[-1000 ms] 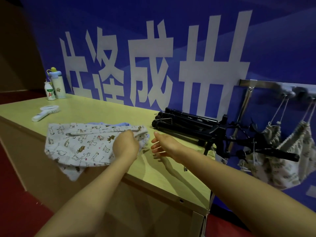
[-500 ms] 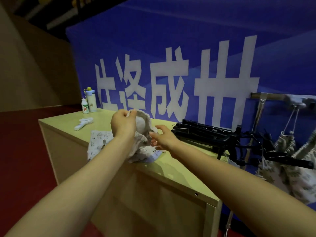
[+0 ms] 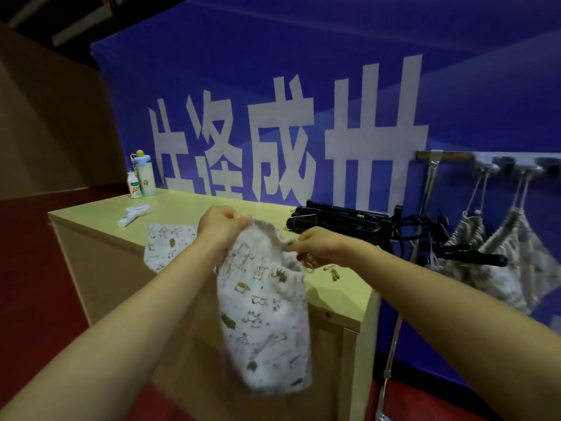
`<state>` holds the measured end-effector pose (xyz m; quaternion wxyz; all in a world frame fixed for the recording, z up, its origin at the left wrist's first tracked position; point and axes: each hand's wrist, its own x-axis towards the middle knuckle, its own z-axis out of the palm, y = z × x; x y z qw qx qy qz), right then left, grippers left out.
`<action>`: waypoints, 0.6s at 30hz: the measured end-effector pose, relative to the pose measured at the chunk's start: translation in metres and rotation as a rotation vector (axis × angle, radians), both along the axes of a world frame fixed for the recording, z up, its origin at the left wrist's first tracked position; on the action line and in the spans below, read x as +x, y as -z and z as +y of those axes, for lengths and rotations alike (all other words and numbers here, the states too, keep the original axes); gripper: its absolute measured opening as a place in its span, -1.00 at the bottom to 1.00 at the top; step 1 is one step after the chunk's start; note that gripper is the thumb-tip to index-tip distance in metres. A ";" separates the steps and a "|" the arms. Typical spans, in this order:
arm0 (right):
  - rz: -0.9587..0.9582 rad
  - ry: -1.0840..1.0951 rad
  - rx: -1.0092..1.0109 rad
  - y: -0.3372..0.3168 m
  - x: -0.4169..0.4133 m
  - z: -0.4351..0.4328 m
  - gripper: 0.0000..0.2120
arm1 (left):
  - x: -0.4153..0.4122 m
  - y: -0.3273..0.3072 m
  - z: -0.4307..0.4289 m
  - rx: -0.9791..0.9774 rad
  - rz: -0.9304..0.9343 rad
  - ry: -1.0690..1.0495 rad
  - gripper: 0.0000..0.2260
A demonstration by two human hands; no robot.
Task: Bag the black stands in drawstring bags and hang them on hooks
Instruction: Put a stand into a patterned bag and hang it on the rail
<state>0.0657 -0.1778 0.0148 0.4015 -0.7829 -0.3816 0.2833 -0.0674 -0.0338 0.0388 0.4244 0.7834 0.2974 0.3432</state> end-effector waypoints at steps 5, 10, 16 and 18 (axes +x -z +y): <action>-0.009 0.151 -0.001 0.012 0.043 -0.048 -0.78 | 0.019 0.033 -0.008 0.014 0.056 0.109 -0.72; -0.340 0.354 -0.034 0.038 0.068 -0.051 -0.80 | 0.042 0.046 -0.018 0.011 0.073 0.176 -0.64; -0.581 0.293 -0.153 0.065 0.076 -0.027 -0.81 | 0.060 0.066 -0.014 -0.051 0.040 0.184 -0.60; -0.652 0.262 -0.188 0.073 0.081 -0.018 -0.79 | 0.065 0.071 -0.011 -0.090 0.027 0.171 -0.61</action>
